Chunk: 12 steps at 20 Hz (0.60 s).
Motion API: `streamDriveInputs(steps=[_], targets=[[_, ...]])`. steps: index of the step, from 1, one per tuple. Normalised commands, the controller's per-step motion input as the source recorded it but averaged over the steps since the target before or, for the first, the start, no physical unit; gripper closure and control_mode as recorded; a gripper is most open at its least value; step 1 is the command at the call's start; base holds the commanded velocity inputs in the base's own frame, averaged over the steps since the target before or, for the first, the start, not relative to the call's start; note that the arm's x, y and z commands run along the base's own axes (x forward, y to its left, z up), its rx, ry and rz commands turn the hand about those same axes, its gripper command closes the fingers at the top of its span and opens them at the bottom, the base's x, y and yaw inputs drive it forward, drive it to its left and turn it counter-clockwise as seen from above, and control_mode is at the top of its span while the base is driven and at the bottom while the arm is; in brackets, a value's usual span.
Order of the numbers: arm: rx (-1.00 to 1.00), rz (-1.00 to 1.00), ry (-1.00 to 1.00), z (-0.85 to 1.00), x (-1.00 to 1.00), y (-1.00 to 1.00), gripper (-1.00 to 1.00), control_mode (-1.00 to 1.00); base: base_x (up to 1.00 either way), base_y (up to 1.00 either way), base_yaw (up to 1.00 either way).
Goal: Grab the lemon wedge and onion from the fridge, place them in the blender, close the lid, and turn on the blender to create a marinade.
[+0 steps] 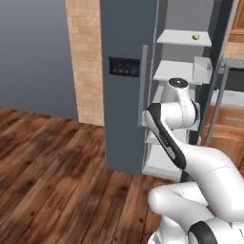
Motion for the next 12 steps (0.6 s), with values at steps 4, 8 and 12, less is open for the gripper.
streamDriveInputs(steps=[4, 8, 12], targets=[[0.00, 0.00, 0.00, 0.00, 0.00, 0.00, -1.00, 1.00, 0.92, 0.25, -0.42], [0.00, 0.00, 0.00, 0.00, 0.00, 0.00, -1.00, 1.00, 0.85, 0.30, -0.43], [0.00, 0.00, 0.00, 0.00, 0.00, 0.00, -1.00, 1.00, 0.80, 0.29, -0.42]])
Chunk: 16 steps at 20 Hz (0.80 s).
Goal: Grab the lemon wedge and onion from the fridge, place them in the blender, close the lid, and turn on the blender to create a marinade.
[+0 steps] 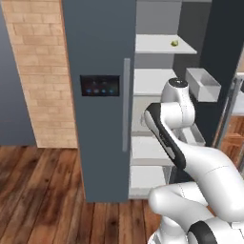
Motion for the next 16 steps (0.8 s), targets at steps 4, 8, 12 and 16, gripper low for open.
streamDriveInputs(steps=[4, 8, 12, 16], targets=[[0.00, 0.00, 0.00, 0.00, 0.00, 0.00, -1.00, 1.00, 0.75, 0.31, -0.42], [0.00, 0.00, 0.00, 0.00, 0.00, 0.00, -1.00, 1.00, 0.70, 0.24, -0.40], [0.00, 0.00, 0.00, 0.00, 0.00, 0.00, -1.00, 1.00, 0.64, 0.28, -0.39], [0.00, 0.00, 0.00, 0.00, 0.00, 0.00, -1.00, 1.00, 0.59, 0.38, -0.37]])
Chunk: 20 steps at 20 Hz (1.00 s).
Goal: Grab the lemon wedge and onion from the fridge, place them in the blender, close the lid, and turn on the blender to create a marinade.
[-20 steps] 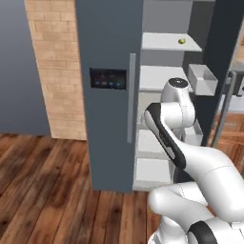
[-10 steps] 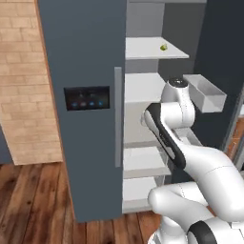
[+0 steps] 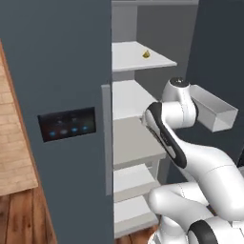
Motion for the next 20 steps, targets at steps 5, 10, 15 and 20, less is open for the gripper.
streamDriveInputs(steps=[5, 10, 15, 20], targets=[[0.00, 0.00, 0.00, 0.00, 0.00, 0.00, -1.00, 1.00, 0.49, 0.50, -0.31], [0.00, 0.00, 0.00, 0.00, 0.00, 0.00, -1.00, 1.00, 0.50, 0.32, -0.28], [0.00, 0.00, 0.00, 0.00, 0.00, 0.00, -1.00, 1.00, 0.53, 0.06, -0.24], [0.00, 0.00, 0.00, 0.00, 0.00, 0.00, -1.00, 1.00, 0.35, 0.09, -0.11]])
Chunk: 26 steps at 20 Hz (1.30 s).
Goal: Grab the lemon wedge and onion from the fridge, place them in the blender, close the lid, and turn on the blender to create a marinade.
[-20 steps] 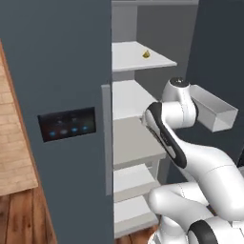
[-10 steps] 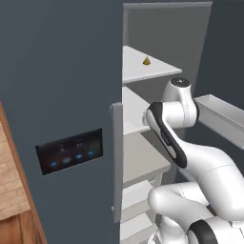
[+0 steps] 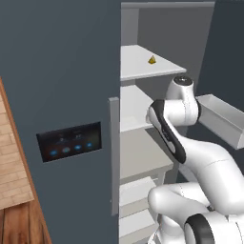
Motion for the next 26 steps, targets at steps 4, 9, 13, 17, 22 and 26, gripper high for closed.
streamDriveInputs(steps=[4, 9, 13, 17, 22, 26], targets=[[0.00, 0.00, 0.00, 0.01, 0.08, 0.00, -1.00, -1.00, 0.06, 0.00, 0.00], [0.00, 0.00, -0.16, 0.73, 0.06, 0.00, -1.00, -1.00, 0.00, 0.00, 0.00], [0.00, 0.00, -0.14, 0.77, 0.32, 0.02, -1.00, -1.00, 0.00, 0.00, 0.00], [-0.03, 0.00, -0.08, 0.81, 0.46, 0.12, -1.00, -1.00, 0.00, 0.00, 0.00], [-0.04, -0.01, -0.07, 0.62, 0.57, 0.04, -1.00, -1.00, 0.00, 0.00, 0.00], [-0.06, -0.03, -0.12, 0.25, 0.68, 0.00, -1.00, -1.00, 0.00, 0.00, 0.00]])
